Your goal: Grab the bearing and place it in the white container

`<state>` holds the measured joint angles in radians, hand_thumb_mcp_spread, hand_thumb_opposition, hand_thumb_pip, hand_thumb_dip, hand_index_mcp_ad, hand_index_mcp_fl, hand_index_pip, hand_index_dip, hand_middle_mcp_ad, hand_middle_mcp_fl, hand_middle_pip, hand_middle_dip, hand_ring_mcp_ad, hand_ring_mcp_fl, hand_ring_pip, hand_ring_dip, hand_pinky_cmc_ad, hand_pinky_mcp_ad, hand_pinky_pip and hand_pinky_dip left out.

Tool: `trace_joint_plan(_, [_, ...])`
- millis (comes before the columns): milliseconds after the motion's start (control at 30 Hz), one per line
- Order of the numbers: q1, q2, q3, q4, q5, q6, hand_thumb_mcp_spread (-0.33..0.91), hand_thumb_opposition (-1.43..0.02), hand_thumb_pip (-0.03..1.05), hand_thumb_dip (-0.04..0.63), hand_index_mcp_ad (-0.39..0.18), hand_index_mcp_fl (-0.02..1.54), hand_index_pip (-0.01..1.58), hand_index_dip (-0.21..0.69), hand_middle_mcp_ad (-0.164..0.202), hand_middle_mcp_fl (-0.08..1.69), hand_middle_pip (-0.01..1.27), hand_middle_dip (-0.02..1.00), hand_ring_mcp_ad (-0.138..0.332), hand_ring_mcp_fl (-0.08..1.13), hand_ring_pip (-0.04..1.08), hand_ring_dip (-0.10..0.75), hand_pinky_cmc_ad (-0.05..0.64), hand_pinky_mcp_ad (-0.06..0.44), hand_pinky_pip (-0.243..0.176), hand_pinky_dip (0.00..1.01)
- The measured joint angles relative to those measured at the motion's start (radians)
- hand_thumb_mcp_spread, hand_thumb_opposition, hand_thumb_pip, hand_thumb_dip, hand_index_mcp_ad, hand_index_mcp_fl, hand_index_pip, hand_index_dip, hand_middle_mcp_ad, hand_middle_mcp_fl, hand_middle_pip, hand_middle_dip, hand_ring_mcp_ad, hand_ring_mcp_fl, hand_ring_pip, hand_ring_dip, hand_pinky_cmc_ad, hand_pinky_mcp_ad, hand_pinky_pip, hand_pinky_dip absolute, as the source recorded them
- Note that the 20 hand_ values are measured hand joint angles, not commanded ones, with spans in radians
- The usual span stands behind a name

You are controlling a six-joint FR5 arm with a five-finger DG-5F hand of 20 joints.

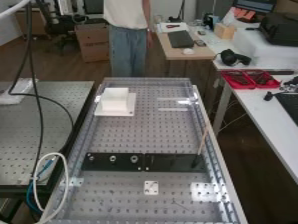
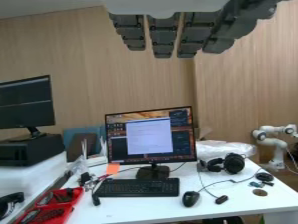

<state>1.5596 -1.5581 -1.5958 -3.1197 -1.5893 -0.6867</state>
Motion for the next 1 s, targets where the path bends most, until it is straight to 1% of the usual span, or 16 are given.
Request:
trace_joint_plan(67, [0.0,0.0,0.0,0.0,0.0,0.0,0.0,0.01,0.02,0.007,0.01,-0.01,0.01,0.016,0.08,0.0,0.01,0.03,0.068,0.02,0.03,0.016,0.045,0.051,-0.01,0.02])
trace_joint_plan(133, [-0.001,0.0,0.0,0.0,-0.001,-0.001,0.01,-0.01,0.02,0.007,0.01,-0.01,0.01,0.016,0.07,0.0,0.01,0.03,0.051,0.02,0.03,0.019,0.047,0.033,-0.01,0.02])
trace_joint_plan(167, [-0.001,0.0,0.0,0.0,-0.001,-0.001,0.03,-0.04,0.05,0.002,0.01,-0.01,0.01,0.016,0.061,0.02,0.02,0.03,0.052,0.02,0.03,0.019,0.047,0.033,-0.01,0.02])
trace_joint_plan(233, [-0.002,-0.001,0.001,0.0,-0.003,0.0,0.16,-0.23,0.29,0.026,0.007,-0.01,0.02,0.016,0.059,0.02,0.06,0.04,0.054,0.01,0.04,0.021,0.047,0.072,-0.01,0.07])
trace_joint_plan(267, [-0.003,-0.002,0.002,0.0,-0.003,0.0,0.2,-0.29,0.33,0.037,0.007,-0.01,0.04,0.016,0.059,0.02,0.08,0.06,0.054,0.02,0.04,0.028,0.063,0.084,-0.014,0.09])
trace_joint_plan(333, [-0.004,-0.003,0.003,0.001,-0.004,-0.001,0.22,-0.43,0.32,0.037,0.007,0.0,0.05,0.019,0.063,0.04,0.09,0.09,0.063,0.01,0.06,0.044,0.133,0.136,-0.026,0.16])
trace_joint_plan(433, [-0.005,-0.003,0.003,0.001,-0.005,-0.002,0.23,-0.52,0.31,0.035,0.002,-0.01,0.06,0.019,0.058,0.05,0.1,0.11,0.075,0.01,0.09,0.054,0.195,0.202,-0.028,0.2])
trace_joint_plan(500, [-0.006,-0.003,0.003,0.003,-0.006,-0.002,0.23,-0.56,0.32,0.037,0.0,-0.01,0.07,0.016,0.061,0.05,0.11,0.13,0.093,0.01,0.09,0.059,0.229,0.227,-0.024,0.23])
trace_joint_plan(533, [-0.006,-0.003,0.003,0.003,-0.006,-0.002,0.25,-0.57,0.33,0.037,0.0,-0.01,0.07,0.016,0.058,0.05,0.11,0.13,0.089,0.01,0.09,0.073,0.253,0.25,-0.042,0.24])
trace_joint_plan(567, [-0.007,-0.003,0.003,0.003,-0.006,-0.002,0.24,-0.59,0.33,0.037,0.0,-0.01,0.07,0.016,0.061,0.05,0.12,0.13,0.103,0.01,0.09,0.075,0.264,0.248,-0.04,0.25])
trace_joint_plan(700, [-0.008,-0.003,0.0,0.006,-0.005,0.0,0.24,-0.62,0.33,0.035,-0.002,-0.01,0.08,0.016,0.061,0.06,0.12,0.14,0.126,0.01,0.1,0.075,0.295,0.278,-0.045,0.26])
trace_joint_plan(733, [-0.008,-0.002,-0.001,0.008,-0.005,0.001,0.25,-0.62,0.33,0.035,-0.002,-0.01,0.08,0.016,0.061,0.06,0.12,0.14,0.126,0.01,0.1,0.075,0.312,0.278,-0.049,0.26])
trace_joint_plan(800, [-0.008,-0.001,-0.003,0.009,-0.004,0.003,0.24,-0.63,0.33,0.035,-0.002,0.01,0.08,0.016,0.061,0.06,0.12,0.14,0.126,0.01,0.11,0.084,0.312,0.281,-0.049,0.28])
trace_joint_plan(833, [-0.008,-0.001,-0.004,0.01,-0.004,0.003,0.25,-0.64,0.34,0.03,-0.002,0.02,0.08,0.016,0.061,0.06,0.12,0.14,0.126,0.02,0.11,0.087,0.328,0.295,-0.051,0.28])
trace_joint_plan(900, [-0.009,-0.001,-0.005,0.011,-0.002,0.004,0.25,-0.64,0.37,0.037,-0.002,0.02,0.09,0.019,0.058,0.06,0.13,0.16,0.12,0.02,0.1,0.087,0.328,0.297,-0.059,0.27])
trace_joint_plan(1000, [-0.01,0.0,-0.005,0.011,-0.001,0.004,0.25,-0.64,0.37,0.031,0.0,0.02,0.09,0.019,0.061,0.06,0.13,0.16,0.136,0.01,0.1,0.087,0.33,0.297,-0.059,0.28])
